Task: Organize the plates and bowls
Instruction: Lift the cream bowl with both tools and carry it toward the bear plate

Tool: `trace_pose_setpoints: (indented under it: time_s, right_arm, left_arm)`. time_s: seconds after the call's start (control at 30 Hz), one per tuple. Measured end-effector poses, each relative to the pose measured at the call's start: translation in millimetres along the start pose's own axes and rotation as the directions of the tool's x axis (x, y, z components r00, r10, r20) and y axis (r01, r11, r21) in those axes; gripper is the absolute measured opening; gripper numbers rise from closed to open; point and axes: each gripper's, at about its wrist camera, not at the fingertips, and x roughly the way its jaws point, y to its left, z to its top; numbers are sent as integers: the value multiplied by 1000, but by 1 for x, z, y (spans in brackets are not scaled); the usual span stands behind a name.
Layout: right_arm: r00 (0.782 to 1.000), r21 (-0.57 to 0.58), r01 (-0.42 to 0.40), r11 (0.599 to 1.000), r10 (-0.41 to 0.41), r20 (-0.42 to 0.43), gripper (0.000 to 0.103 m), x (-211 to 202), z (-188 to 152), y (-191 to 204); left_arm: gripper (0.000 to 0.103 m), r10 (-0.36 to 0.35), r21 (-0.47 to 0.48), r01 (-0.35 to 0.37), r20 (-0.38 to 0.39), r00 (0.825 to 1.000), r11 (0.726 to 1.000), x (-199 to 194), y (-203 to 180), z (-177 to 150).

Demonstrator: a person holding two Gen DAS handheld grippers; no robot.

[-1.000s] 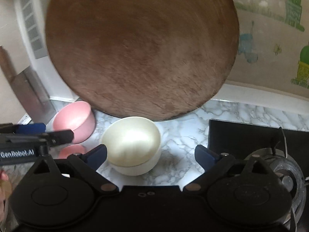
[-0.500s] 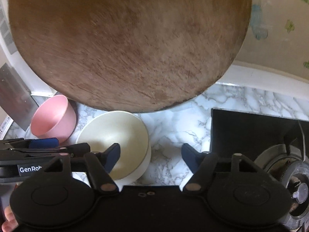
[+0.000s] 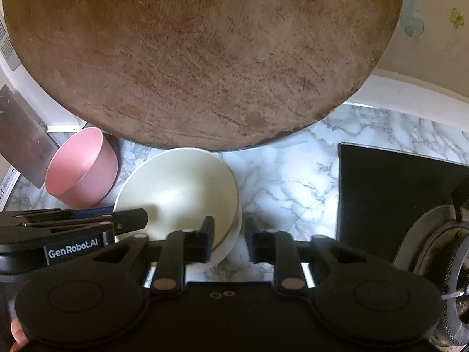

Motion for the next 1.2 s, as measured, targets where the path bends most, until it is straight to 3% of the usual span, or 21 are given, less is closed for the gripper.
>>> trace_pose_setpoints:
  time_s: [0.17,0.6,1.2]
  right_arm:
    - [1000,-5,9,1000,-9,1,16,-2,-3,3]
    - [1000,9,18,1000,-18,-6,13,-35,-29,15]
    - [1000,-27,-9,1000,9,15,13,-103,-93,71]
  left_arm:
    - [17,-10,11,10,-4,1000,1000,0,-2,-1]
    - [15,-7,32,8,-24,1000,999,-27,0,-22]
    - [15,-15,32,17,-36,999,999,-109,22,-85]
